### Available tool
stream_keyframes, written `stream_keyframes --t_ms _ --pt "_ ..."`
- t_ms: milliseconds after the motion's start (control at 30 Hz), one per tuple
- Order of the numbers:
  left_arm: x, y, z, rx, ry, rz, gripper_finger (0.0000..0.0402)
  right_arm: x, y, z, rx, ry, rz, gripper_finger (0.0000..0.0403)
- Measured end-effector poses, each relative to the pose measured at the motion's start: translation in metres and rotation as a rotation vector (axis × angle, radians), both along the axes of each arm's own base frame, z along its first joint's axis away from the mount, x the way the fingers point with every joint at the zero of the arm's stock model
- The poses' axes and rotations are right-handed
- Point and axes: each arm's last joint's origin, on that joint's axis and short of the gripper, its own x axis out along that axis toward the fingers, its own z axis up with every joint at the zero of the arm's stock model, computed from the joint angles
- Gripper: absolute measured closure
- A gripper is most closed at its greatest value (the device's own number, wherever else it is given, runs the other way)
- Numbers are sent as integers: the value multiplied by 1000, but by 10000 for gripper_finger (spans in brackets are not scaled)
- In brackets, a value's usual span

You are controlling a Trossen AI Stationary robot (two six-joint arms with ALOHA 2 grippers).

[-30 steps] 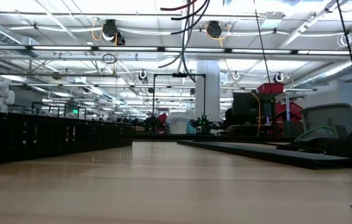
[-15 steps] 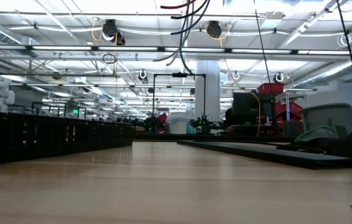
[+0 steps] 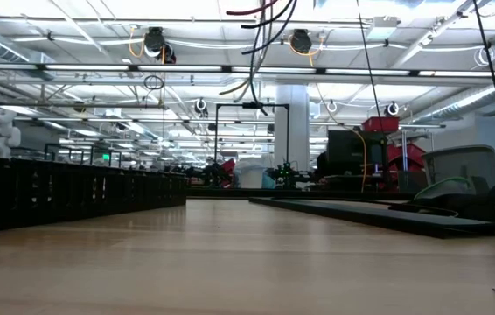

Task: Ziptie cables
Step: Wrap the black zip tie on the cables

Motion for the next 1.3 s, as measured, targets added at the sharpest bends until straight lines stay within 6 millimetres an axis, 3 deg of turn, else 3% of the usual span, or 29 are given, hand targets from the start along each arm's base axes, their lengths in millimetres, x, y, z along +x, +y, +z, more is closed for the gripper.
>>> stream_keyframes --t_ms 67,400,633,867,1067,1300 --pt "-1 0 1 1 -2 0 359 0 0 0 0 1 0 403" --pt "-3 0 2 -12 -11 12 359 1 0 -1 3 14 2 400" --pt "-11 -1 0 -39 65 43 359 9 -1 -21 13 235 28 330" --pt "-27 2 -6 -80 212 86 366 10 0 -31 -115 368 -3 253" --pt "-30 8 -27 -139 429 63 383 -7 2 -29 -223 472 -25 229" --pt "-14 18 -41 -201 475 -48 396 -23 7 -15 -263 436 -48 225"
